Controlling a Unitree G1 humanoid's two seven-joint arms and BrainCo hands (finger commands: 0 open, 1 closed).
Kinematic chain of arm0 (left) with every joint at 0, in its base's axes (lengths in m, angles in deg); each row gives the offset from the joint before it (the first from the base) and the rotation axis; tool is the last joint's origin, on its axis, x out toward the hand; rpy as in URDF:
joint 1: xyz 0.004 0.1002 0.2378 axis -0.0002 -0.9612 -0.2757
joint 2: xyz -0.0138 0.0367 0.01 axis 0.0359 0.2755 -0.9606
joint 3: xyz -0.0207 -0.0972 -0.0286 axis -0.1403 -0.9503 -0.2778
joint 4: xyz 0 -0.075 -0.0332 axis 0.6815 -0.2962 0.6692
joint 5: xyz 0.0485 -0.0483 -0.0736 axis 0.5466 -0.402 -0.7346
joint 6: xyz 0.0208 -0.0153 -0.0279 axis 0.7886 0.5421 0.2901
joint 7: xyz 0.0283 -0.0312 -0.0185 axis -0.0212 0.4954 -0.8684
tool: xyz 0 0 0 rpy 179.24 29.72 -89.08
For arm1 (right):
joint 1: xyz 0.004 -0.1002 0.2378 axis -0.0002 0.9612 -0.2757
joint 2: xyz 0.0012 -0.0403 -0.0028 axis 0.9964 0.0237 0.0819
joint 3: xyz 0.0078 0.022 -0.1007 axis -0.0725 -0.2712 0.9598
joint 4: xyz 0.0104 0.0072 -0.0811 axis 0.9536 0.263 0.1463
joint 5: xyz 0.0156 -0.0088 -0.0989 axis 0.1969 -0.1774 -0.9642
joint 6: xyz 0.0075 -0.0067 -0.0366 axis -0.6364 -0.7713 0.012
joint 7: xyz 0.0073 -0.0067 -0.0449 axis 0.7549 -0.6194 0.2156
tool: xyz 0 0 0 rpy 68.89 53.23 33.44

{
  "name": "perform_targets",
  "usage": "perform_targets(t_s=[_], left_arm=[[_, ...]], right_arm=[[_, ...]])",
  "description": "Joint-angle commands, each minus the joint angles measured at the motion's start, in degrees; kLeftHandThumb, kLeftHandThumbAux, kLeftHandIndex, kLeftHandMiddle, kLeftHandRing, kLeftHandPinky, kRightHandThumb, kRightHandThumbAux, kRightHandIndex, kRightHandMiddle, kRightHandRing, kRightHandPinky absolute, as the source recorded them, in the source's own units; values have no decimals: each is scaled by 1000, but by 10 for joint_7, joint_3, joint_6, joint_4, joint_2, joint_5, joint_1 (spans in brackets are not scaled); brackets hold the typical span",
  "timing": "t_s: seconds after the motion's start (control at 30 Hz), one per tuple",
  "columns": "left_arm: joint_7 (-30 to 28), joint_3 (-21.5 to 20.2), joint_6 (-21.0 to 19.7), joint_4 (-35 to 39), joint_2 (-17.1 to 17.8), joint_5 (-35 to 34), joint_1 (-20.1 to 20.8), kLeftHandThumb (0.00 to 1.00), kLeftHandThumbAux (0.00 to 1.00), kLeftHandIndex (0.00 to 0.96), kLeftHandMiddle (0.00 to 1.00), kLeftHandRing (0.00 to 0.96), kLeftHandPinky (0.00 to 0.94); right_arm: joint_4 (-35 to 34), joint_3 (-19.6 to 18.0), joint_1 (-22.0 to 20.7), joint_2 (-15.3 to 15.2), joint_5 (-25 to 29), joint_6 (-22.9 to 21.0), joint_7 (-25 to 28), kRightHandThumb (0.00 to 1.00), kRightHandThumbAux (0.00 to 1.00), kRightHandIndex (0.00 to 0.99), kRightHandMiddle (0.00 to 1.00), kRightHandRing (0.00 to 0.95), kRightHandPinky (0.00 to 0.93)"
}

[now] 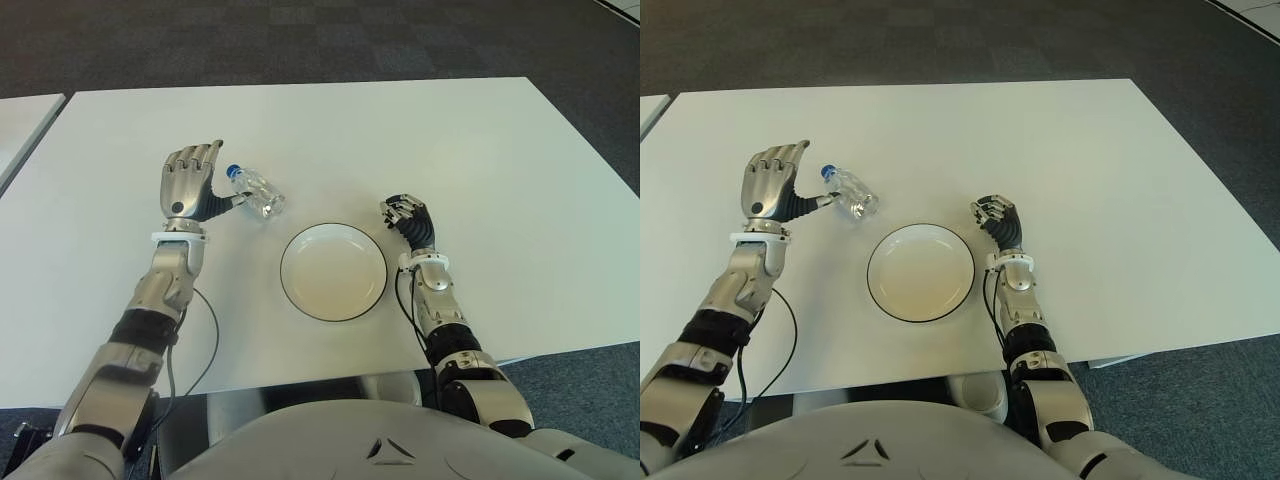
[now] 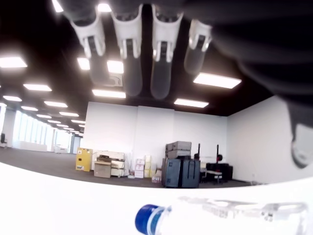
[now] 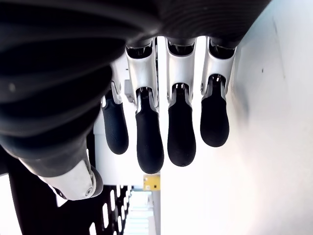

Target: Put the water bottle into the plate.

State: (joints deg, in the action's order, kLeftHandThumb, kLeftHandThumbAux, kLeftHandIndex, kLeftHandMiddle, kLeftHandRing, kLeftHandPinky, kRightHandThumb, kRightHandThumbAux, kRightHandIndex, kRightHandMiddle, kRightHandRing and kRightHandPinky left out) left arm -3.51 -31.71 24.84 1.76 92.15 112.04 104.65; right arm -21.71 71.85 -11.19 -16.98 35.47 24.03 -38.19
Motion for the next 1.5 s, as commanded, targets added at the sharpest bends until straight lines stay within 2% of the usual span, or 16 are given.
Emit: perform_targets(t_s=[0.03,0.23,0.43,0.83,1.13,1.5], left_arm=[[15,40,-14,-78,6,20,46,704,376,4,1,1,1],[23,78,-39,-137,15,33,77,671,311,0,0,0,0],[17,120,-64,-180,22,47,104,680,285,0,0,0,0],[14,185,-77,-304,-3,34,157,750,317,0,0,0,0],[-26,228,-88,-384,-43,28,202,769,350,0,0,0,0],[-135,283,-80,-465,-81,32,259,778,370,0,0,0,0]], right_arm=[[11,1,7,3,-4,-19,-8,707,728,434,602,622,636],[9,1,8,5,-4,-16,-12,707,728,433,605,620,630],[6,0,9,5,0,-14,-10,707,729,433,608,621,629],[9,-2,5,2,3,-22,-6,708,728,434,605,622,634],[12,-2,4,5,1,-19,-10,708,728,434,606,626,638],[17,-5,1,7,4,-15,-13,708,729,434,602,624,636]])
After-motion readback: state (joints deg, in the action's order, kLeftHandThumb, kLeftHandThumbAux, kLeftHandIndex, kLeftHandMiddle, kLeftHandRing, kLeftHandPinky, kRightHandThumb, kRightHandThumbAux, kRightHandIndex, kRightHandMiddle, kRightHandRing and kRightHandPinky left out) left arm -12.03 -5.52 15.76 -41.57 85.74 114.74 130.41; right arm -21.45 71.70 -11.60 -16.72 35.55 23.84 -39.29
